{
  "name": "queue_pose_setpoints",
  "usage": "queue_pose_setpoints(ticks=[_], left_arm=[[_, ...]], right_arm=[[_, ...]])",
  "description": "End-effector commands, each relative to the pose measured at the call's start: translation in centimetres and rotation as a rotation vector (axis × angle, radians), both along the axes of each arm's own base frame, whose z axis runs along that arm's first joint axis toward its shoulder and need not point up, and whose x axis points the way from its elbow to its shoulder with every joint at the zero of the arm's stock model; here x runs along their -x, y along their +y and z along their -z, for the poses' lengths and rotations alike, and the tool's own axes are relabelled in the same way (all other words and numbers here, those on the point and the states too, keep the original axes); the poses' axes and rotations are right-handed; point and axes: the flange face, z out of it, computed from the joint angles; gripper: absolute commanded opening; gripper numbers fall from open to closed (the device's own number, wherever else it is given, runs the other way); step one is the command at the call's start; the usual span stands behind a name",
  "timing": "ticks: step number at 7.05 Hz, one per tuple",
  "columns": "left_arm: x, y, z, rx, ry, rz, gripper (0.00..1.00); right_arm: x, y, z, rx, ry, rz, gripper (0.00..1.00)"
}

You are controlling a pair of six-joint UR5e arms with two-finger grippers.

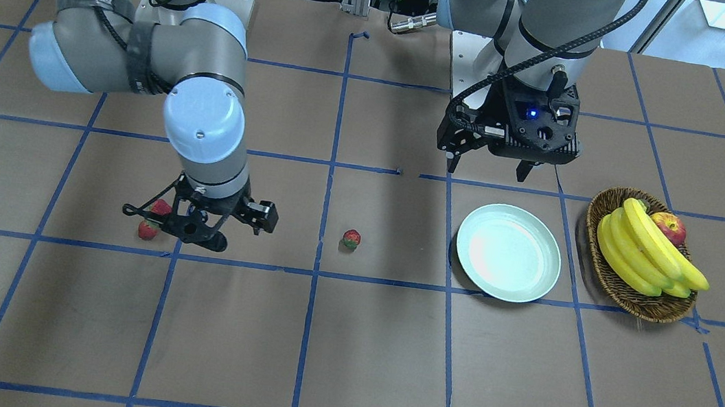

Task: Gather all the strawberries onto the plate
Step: 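Open the right gripper to set the strawberry down mid-table, then move the right gripper back and grasp a second strawberry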

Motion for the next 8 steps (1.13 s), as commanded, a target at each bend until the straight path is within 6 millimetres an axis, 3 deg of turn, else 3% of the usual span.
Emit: queue_pose_setpoints(ticks=[1,2,3,5,7,8], left_arm=[[0.0,0.0,0.1,-0.001,0.000,0.002,1.00],[0.0,0.0,0.1,-0.003,0.000,0.002,1.00],[0.0,0.0,0.1,-0.003,0.000,0.001,1.00],[0.0,0.0,0.2,-0.004,0.000,-0.001,1.00],[0.1,0.1,0.2,-0.004,0.000,-0.001,1.00],[0.1,0.1,0.2,-0.004,0.000,-0.001,1.00]], right_arm=[[9.3,-1.5,-0.1,-0.031,0.025,-0.087,1.00],[12.8,-1.6,1.0,-0.059,0.001,-0.172,1.00],[14.8,-1.0,2.7,-0.089,-0.018,-0.217,1.00],[14.9,-0.3,6.7,-0.031,-0.019,-0.193,1.00],[14.1,-0.2,7.7,-0.005,-0.102,-0.199,1.00],[14.0,0.4,8.4,-0.020,-0.105,-0.203,0.87]])
